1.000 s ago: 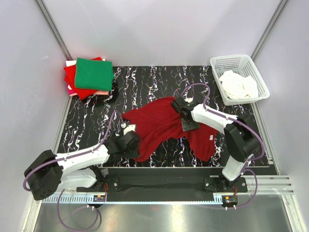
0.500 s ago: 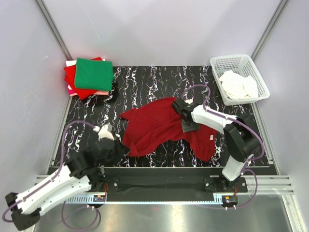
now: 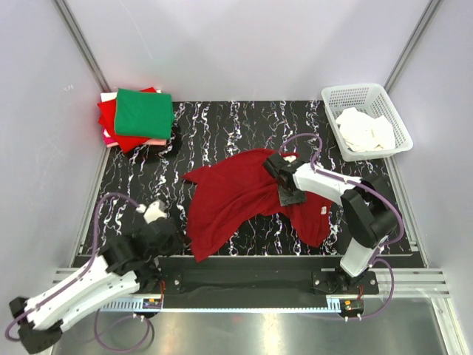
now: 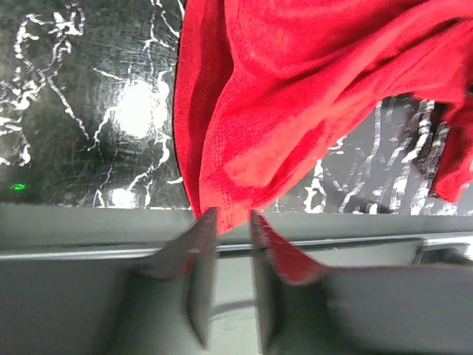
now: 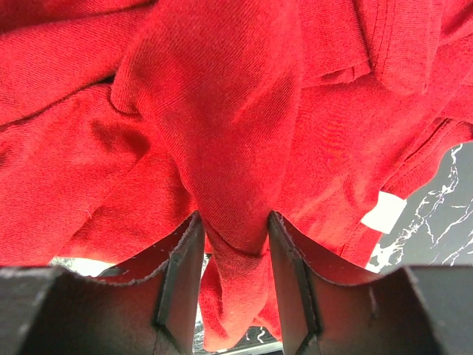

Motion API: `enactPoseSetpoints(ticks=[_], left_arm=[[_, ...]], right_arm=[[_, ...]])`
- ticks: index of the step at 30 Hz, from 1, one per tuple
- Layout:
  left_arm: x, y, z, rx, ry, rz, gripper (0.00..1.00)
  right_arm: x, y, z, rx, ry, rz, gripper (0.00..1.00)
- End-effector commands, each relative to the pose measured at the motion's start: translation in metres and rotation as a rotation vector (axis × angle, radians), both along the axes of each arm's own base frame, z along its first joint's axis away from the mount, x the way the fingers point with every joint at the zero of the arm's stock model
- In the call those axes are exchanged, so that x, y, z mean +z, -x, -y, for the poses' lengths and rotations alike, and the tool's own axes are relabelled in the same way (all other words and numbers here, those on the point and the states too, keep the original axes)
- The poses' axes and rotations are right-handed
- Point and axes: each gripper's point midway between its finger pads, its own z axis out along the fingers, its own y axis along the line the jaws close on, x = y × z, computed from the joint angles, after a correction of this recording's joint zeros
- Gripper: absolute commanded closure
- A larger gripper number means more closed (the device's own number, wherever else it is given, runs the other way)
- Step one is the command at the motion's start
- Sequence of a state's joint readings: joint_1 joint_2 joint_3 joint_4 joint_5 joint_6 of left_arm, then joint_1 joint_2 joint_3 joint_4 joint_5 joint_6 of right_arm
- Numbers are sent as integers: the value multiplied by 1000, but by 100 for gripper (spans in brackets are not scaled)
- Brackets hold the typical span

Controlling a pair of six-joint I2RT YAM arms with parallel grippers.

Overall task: Fold and stack the t-shirts
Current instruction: Flatten the tshirt out

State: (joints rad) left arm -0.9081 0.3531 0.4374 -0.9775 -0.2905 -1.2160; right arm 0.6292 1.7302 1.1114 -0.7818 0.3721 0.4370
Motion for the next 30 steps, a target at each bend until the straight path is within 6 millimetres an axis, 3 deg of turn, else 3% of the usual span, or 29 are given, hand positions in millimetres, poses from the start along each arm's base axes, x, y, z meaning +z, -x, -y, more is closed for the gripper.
enactPoseSetpoints(ticks=[1,4,10,13,24,30], left_arm=[[5,-10,25,-64,3,-4,68],[-9,-4,40,-123,-10,-58,61],[-12,13,63,-209,-52,-44,45],[-17,19,68,-232,-134,-56,43],[-22,10,40,-151,-563,-65,43],[-24,12,26,-84,-591,-84,41]], right_arm=[[13,-7,0,-23,-31,54,53],[18,-7,2,-24,-31,62,53],[23,-5,8,-30,-38,72,53],[24,-5,5,-31,-55,67,53],[27,-2,6,-30,-65,70,53],[27,-2,4,-27,-70,67,53]])
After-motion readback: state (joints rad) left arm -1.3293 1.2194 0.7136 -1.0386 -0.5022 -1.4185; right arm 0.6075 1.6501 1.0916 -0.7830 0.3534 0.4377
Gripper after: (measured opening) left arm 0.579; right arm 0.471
